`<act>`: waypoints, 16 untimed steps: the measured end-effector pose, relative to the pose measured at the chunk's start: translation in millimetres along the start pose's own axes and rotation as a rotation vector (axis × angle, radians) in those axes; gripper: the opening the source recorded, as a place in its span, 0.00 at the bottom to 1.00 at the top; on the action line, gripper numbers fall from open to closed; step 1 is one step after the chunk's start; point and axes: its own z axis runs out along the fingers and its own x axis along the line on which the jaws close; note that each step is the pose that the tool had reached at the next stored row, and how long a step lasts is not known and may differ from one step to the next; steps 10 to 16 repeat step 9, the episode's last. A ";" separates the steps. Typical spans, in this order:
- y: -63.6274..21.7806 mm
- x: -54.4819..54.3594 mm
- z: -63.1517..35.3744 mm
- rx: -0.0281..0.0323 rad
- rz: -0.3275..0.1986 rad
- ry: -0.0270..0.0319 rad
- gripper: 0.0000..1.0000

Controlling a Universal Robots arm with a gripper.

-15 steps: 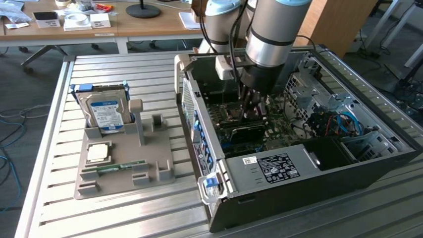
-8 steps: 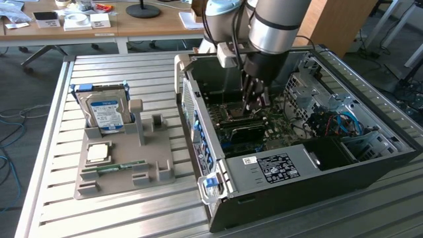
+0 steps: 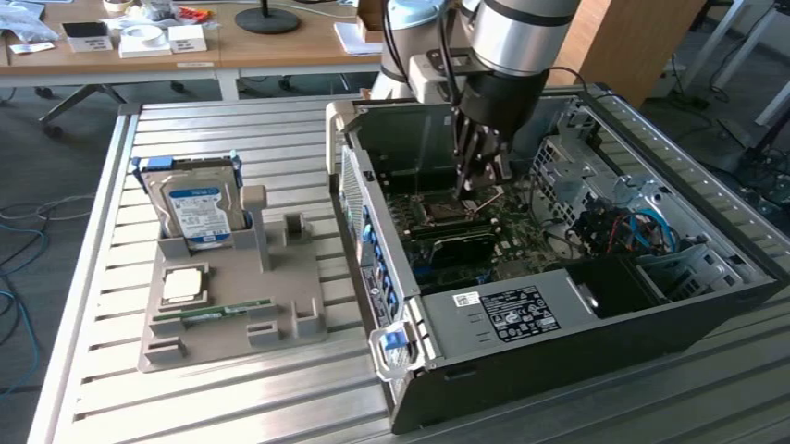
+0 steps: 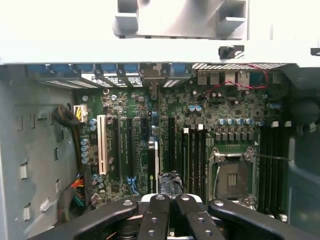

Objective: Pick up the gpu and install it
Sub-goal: 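Press down on the gpu until it lock into place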

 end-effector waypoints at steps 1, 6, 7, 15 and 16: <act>0.0 -0.1 -1.6 0.0000 0.000 0.0000 0.11; 0.0 -0.2 -2.7 0.0000 0.000 0.0001 0.11; 0.0 -0.2 -2.7 0.0000 0.000 0.0000 0.11; 0.0 -0.1 -2.7 0.0000 0.000 0.0000 0.11; 0.0 -0.1 -2.7 0.0000 0.000 0.0000 0.11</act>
